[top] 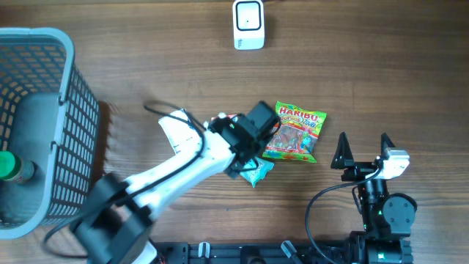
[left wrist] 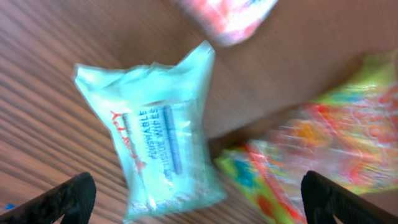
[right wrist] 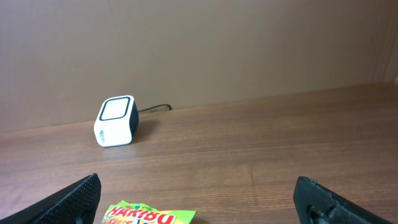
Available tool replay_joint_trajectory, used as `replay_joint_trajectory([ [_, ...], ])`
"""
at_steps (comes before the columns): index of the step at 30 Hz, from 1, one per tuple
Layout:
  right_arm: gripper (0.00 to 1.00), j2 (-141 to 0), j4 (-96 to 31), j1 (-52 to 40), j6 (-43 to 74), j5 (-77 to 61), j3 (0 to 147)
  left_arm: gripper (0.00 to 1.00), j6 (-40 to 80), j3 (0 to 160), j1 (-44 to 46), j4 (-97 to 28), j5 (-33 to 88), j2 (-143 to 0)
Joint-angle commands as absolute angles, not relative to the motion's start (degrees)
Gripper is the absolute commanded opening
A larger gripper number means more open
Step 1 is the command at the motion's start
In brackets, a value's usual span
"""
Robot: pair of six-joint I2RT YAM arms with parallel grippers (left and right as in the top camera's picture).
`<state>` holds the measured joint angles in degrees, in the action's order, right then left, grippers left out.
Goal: Scan the item barcode
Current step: 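Carry the green wipes pack with the left gripper and place it on the table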
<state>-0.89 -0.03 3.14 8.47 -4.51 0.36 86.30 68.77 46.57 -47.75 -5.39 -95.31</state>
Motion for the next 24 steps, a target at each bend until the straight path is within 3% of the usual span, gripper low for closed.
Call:
replay_joint_trajectory([
  [1, 1.00, -0.5, 0.2, 3.0, 7.9, -5.0, 0.3, 1.00, 76.2, 80.8, 45.5, -57.2, -22.8, -87.0],
  [4, 1.00, -0.5, 0.1, 3.0, 7.9, -5.0, 0.3, 1.00, 71.3, 90.8, 42.5, -68.1, -34.4, -81.6],
  [10, 1.00, -0.5, 0.2, 3.0, 7.9, -5.0, 0.3, 1.00, 51.8, 95.3, 35.9, -68.9, -48.0, -68.9],
  [14, 1.00, -0.5, 0.1, 3.0, 7.9, -5.0, 0.3, 1.00, 55.3, 95.3, 27.0, -71.7, -57.4, -62.5],
  [17, 1.00, -0.5, 0.2, 3.0, 7.9, -5.0, 0.3, 1.00, 56.4, 95.3, 13.9, -71.7, -55.8, -59.2],
  [24, 1.00, -0.5, 0.2, 3.0, 7.9, -5.0, 0.3, 1.00, 60.1, 94.7, -20.6, -75.4, -38.9, -62.9],
])
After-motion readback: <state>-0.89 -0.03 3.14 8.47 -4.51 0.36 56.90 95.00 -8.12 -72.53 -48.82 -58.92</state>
